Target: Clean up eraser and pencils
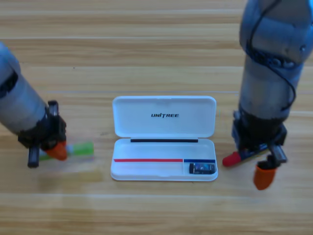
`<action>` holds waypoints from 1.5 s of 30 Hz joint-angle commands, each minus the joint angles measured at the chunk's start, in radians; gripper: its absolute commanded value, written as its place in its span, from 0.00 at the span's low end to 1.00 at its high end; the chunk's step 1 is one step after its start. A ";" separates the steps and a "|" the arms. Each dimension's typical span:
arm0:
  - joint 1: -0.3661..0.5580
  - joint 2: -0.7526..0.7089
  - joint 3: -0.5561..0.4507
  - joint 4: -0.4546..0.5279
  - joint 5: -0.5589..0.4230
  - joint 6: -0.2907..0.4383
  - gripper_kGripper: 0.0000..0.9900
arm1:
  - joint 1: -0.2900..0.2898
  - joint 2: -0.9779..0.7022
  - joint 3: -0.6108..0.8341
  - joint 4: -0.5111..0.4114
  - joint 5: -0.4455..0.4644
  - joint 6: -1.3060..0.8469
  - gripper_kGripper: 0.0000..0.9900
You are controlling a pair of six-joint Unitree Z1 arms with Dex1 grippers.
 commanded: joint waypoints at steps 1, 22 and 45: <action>-0.056 -0.007 -0.210 0.201 0.032 0.012 0.00 | -0.119 0.001 0.101 -0.096 -0.017 -0.097 0.87; -0.331 0.173 -0.500 0.388 0.058 -0.104 0.00 | -0.241 0.094 0.192 -0.355 0.041 -0.344 0.84; -0.364 0.340 -0.588 0.379 0.038 -0.128 0.00 | -0.241 0.094 0.233 -0.338 0.025 -0.386 0.00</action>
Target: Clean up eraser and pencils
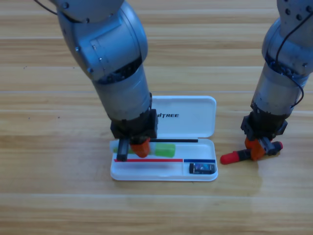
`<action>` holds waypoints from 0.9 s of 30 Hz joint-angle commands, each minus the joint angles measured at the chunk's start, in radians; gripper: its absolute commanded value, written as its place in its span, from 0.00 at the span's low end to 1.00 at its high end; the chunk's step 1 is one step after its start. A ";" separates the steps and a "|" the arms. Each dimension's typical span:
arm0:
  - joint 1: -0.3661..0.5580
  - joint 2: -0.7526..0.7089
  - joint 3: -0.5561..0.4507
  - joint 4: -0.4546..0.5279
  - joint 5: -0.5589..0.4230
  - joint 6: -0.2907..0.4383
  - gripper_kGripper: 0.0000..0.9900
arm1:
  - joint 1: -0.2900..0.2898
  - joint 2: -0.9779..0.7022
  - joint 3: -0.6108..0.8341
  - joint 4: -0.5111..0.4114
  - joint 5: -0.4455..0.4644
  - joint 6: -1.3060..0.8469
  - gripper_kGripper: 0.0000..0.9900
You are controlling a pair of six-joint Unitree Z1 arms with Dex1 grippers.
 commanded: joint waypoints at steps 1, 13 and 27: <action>-0.028 0.068 -0.002 0.000 -0.013 -0.014 0.00 | -0.024 0.010 0.054 0.012 -0.025 0.015 0.00; -0.036 0.107 -0.022 -0.006 -0.025 -0.033 0.00 | -0.015 -0.174 0.024 0.212 -0.056 0.220 0.00; -0.036 0.113 -0.026 -0.010 -0.028 -0.046 0.00 | 0.009 -0.197 0.025 0.217 -0.056 0.266 0.00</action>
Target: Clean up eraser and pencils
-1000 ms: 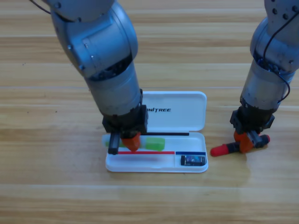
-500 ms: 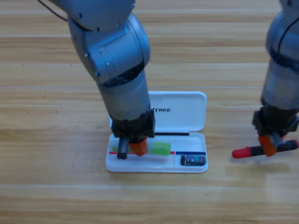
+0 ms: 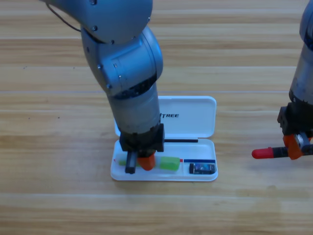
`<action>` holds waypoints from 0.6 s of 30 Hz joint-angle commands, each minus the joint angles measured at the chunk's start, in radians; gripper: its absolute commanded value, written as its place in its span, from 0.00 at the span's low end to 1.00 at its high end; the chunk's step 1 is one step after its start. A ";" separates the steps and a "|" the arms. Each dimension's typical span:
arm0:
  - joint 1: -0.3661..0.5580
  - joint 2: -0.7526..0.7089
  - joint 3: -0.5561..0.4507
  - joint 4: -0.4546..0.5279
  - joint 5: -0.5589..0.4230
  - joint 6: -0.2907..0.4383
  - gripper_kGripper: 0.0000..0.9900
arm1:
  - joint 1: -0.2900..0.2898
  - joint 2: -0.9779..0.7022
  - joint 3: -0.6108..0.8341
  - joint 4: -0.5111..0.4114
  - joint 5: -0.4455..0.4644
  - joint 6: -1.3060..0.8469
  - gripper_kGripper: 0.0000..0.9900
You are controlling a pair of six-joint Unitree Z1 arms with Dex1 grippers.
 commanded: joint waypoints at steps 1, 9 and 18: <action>-0.019 0.043 -0.011 -0.009 -0.011 -0.018 0.00 | 0.010 -0.035 0.004 0.013 0.001 0.009 0.00; -0.019 0.035 -0.005 -0.004 -0.003 -0.024 1.00 | 0.010 -0.035 0.004 0.013 -0.002 0.013 0.00; -0.019 0.012 -0.004 0.004 -0.002 -0.026 1.00 | 0.016 -0.048 0.010 0.030 0.004 0.016 0.00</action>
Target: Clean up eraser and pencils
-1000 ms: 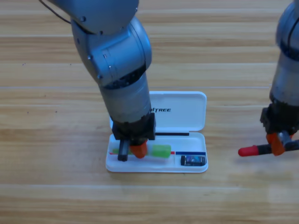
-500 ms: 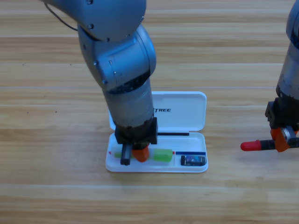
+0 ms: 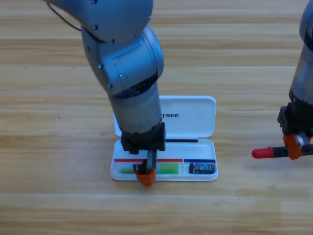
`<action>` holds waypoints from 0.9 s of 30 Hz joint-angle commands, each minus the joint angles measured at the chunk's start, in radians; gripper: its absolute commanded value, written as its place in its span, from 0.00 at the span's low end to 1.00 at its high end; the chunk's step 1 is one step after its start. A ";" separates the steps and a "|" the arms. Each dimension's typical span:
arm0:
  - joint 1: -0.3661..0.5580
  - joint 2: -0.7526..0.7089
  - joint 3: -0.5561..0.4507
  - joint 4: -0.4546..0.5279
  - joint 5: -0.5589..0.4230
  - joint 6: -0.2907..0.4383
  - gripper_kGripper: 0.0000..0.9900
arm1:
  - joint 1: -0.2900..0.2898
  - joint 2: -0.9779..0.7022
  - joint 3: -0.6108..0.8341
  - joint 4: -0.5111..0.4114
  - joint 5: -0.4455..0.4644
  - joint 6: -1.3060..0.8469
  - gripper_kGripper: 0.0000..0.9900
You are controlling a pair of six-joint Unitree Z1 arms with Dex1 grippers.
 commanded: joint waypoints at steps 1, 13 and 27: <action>-0.018 -0.003 0.002 0.009 0.000 -0.009 1.00 | 0.023 -0.060 0.006 0.050 0.021 0.008 0.00; 0.113 -0.485 0.157 0.086 0.001 0.021 1.00 | 0.195 -0.015 -0.226 0.168 0.080 0.155 0.00; 0.403 -0.879 0.478 -0.046 -0.040 0.035 1.00 | 0.252 0.345 -0.571 0.169 0.046 0.190 0.00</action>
